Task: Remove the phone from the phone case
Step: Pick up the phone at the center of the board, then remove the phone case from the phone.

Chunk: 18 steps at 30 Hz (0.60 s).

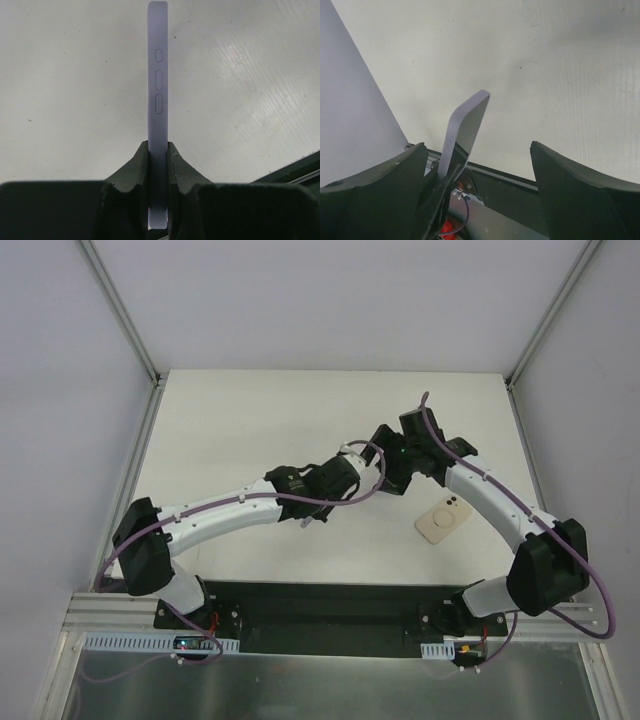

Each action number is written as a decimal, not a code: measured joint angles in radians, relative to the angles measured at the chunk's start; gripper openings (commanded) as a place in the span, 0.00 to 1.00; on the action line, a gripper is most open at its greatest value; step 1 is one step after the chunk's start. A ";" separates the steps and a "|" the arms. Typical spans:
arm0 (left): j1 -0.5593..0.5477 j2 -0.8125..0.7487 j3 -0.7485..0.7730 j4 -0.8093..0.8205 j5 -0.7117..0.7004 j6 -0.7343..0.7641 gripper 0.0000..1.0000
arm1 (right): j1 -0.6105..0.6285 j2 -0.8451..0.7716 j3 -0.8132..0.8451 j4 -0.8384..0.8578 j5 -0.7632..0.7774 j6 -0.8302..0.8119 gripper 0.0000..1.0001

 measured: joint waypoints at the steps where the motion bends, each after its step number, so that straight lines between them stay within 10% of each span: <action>1: 0.022 -0.016 -0.008 0.003 0.029 -0.002 0.00 | -0.007 -0.011 0.000 -0.001 0.003 -0.012 0.86; 18: 0.554 -0.268 -0.204 0.324 0.925 -0.354 0.00 | -0.134 -0.302 -0.277 0.510 -0.383 -0.194 0.82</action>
